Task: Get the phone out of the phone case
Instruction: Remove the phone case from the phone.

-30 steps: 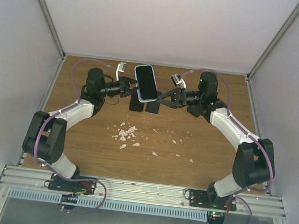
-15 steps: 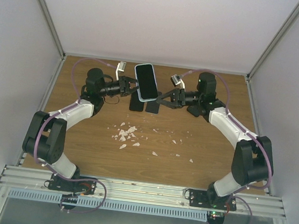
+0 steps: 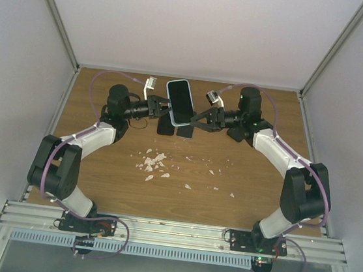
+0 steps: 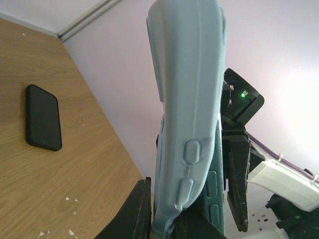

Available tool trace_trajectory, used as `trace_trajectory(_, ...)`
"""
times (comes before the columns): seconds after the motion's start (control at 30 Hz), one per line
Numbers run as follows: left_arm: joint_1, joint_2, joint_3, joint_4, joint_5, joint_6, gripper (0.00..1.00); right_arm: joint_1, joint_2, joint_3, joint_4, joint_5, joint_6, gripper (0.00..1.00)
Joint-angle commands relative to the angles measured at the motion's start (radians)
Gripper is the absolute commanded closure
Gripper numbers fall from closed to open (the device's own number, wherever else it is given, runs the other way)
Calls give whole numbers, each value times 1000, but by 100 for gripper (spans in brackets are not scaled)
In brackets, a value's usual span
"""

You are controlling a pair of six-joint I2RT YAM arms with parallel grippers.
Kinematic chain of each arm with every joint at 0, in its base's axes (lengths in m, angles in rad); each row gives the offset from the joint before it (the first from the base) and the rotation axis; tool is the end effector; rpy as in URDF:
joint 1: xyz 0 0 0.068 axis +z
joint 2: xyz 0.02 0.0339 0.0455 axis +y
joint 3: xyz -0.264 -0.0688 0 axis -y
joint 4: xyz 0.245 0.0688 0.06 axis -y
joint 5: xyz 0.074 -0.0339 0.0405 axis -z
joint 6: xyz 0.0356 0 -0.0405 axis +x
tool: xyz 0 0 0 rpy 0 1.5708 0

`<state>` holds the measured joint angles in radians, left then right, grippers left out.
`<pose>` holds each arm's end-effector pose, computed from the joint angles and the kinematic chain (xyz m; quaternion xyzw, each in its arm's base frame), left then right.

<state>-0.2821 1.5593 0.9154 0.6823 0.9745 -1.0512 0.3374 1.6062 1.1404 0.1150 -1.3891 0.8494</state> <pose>0.3211 -0.1237 0.2820 0.0829 0.6945 -0.6488 0.2996 0.3194 0.1491 0.2933 -0.1952 0.7021 0.6811 0.0716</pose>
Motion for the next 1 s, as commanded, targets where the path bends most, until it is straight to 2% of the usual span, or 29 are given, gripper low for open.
trace_trajectory(0.0, -53, -47, 22, 35, 61, 75, 100, 1, 9, 41, 17, 24, -17, 52)
trace_trajectory(0.2, -108, -55, 46, -48, 77, 185, 100, -10, 17, 45, 15, 36, -18, 57)
trace_trajectory(0.3, -131, -58, 58, -89, 79, 229, 100, -15, 17, 44, 8, 45, -23, 62)
trace_trajectory(0.47, -136, -53, 76, -141, 69, 275, 100, -37, 17, 37, -12, 68, -35, 79)
trace_trajectory(0.63, -137, -50, 113, -274, 9, 363, 100, -43, 6, 35, -8, 65, -55, 98)
trace_trajectory(0.97, -113, -32, 161, -510, -196, 501, 100, -44, -66, -5, 40, 47, -71, 99)
